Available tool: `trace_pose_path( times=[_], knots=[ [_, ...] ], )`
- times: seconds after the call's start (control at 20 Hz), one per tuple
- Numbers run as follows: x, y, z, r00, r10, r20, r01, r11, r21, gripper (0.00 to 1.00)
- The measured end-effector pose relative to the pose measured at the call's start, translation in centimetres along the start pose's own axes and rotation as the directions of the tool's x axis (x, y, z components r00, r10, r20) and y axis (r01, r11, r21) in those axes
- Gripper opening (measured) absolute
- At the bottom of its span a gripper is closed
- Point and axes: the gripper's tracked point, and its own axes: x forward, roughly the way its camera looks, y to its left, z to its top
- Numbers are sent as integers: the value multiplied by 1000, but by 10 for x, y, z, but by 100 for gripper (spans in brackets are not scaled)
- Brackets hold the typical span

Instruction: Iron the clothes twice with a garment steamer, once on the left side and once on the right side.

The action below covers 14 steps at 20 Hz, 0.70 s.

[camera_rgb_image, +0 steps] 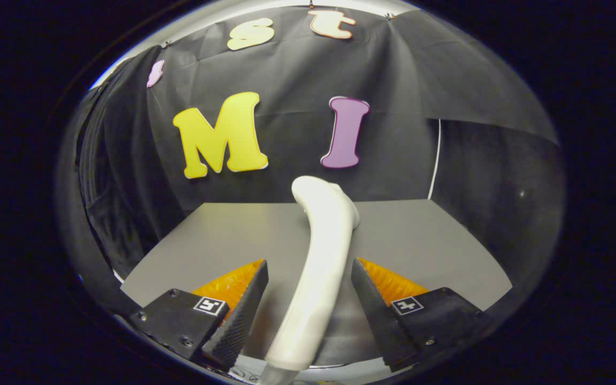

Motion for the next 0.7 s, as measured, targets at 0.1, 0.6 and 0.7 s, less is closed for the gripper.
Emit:
trace_pose_path(
  times=[0.1, 0.6, 0.7],
  knots=[
    [6, 1, -10, 999, 13, -40, -13, 1000, 13, 90],
    [4, -5, -10, 1000, -5, -10, 6, 998, 56, 62],
    [4, -7, -11, 1000, 12, -12, -11, 996, 93, 57]
  ],
)
